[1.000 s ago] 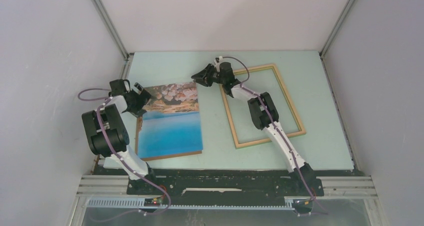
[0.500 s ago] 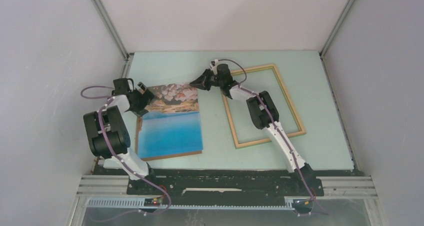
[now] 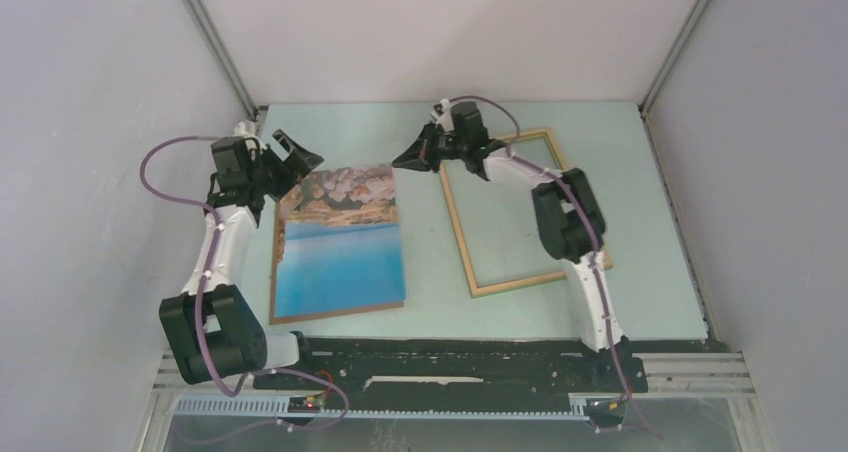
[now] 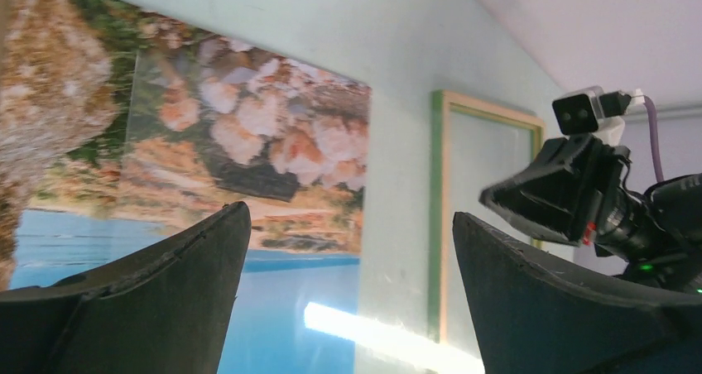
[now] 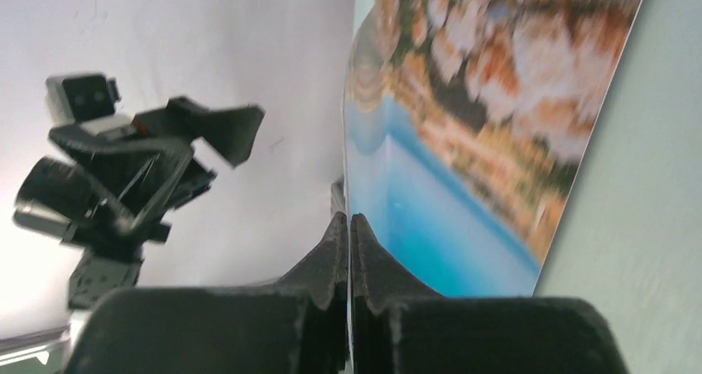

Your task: Put the photo into the frame

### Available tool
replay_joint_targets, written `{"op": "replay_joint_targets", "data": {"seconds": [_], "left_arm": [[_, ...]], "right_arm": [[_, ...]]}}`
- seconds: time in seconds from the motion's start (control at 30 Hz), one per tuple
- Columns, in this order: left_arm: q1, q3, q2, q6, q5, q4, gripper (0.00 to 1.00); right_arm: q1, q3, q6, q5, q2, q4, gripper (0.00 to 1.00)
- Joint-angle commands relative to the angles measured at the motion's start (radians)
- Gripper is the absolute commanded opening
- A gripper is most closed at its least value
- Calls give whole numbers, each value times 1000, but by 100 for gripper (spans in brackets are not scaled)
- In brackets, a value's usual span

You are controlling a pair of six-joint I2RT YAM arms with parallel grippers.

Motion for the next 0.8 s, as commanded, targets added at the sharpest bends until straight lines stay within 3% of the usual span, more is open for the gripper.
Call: {"op": "replay_joint_targets", "data": {"seconds": [0.0, 0.1, 0.27, 0.4, 0.6, 0.77], "left_arm": [[-33, -21, -55, -37, 118, 64, 100], [-60, -31, -73, -62, 162, 91, 100], [-113, -48, -80, -104, 213, 138, 100], [-141, -56, -98, -111, 219, 149, 100], [-181, -84, -96, -125, 213, 169, 100], [-266, -83, 8, -131, 236, 169, 100]], "right_arm": [[-54, -253, -68, -89, -292, -58, 0], [-116, -415, -98, -194, -400, -74, 0], [-224, -505, -392, -243, -488, -445, 0], [-323, -580, -509, -253, -517, -503, 0], [-435, -564, -597, -275, -443, -570, 0], [-479, -389, -699, -264, -290, -709, 2]]}}
